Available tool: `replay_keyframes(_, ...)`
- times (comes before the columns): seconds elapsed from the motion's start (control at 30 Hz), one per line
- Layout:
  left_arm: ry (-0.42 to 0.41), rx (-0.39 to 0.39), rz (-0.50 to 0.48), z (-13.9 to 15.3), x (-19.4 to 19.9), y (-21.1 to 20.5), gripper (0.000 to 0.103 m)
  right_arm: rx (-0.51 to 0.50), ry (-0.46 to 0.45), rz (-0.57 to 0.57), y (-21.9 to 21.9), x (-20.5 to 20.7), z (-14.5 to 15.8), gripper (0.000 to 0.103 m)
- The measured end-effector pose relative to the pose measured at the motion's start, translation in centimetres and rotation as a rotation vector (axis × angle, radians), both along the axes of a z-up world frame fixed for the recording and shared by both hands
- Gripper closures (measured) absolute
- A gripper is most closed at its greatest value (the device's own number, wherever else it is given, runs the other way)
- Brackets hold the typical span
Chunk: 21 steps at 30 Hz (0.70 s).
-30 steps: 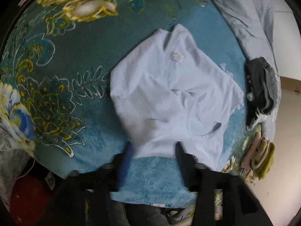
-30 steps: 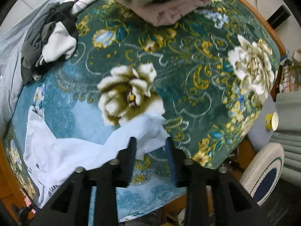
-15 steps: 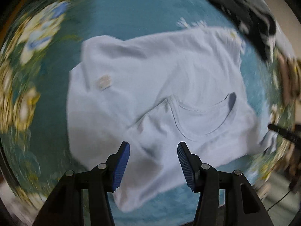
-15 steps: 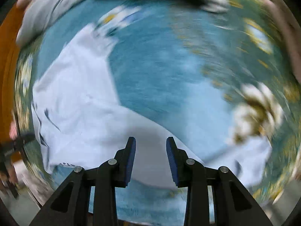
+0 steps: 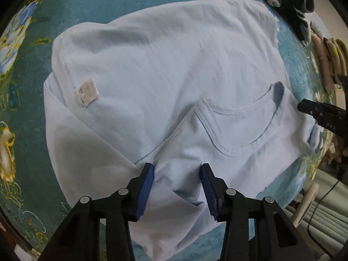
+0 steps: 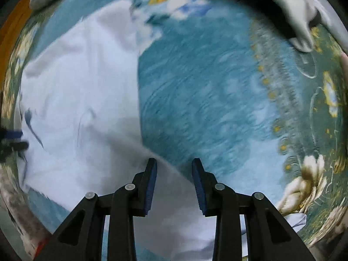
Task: Fold clothes
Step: 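Lower the shirt onto the sheet and open both grippers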
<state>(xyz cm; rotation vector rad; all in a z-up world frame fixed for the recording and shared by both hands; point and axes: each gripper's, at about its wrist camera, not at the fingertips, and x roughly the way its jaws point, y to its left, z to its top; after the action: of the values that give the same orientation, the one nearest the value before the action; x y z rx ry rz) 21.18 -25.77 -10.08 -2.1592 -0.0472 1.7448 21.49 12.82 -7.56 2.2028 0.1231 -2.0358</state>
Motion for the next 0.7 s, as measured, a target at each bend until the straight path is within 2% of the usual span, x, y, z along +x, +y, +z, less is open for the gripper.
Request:
replay_keyframes(0.1,-0.016,0.011,0.008,-0.3,0.3,-0.6,0.056,-0.016,-0.040,-0.017,0.3,0.2,-0.7,0.069)
replay_keyframes(0.27,-0.025,0.035,0.026,-0.3,0.9,-1.5,0.056,-0.007,-0.059,0.069,-1.1,1.6,-0.9,0.068)
replay_keyframes(0.33,-0.029,0.040,0.030,-0.4,1.0,-1.9,0.056,0.008,-0.061,0.078,-1.5,2.2,-0.9,0.074)
replay_keyframes(0.37,-0.032,0.041,0.034,-0.5,0.9,-2.0,0.057,0.024,-0.063,0.078,-1.7,2.4,-1.0,0.088)
replay_keyframes(0.4,-0.037,0.043,0.047,-0.7,0.8,-2.2,0.057,0.041,-0.065,0.079,-1.8,2.6,-1.0,0.097)
replay_keyframes(0.47,-0.044,0.060,0.092,-0.8,0.6,-3.0,0.057,0.060,-0.054,0.078,-2.2,2.9,-0.8,0.102)
replay_keyframes(0.53,-0.045,0.074,0.127,-0.9,0.4,-3.7,0.057,0.081,-0.027,0.069,-2.5,3.2,-0.2,0.102)
replay_keyframes(0.7,-0.060,0.067,0.068,-1.2,1.1,-4.1,0.055,0.101,0.041,-0.007,-2.0,3.7,1.8,0.102)
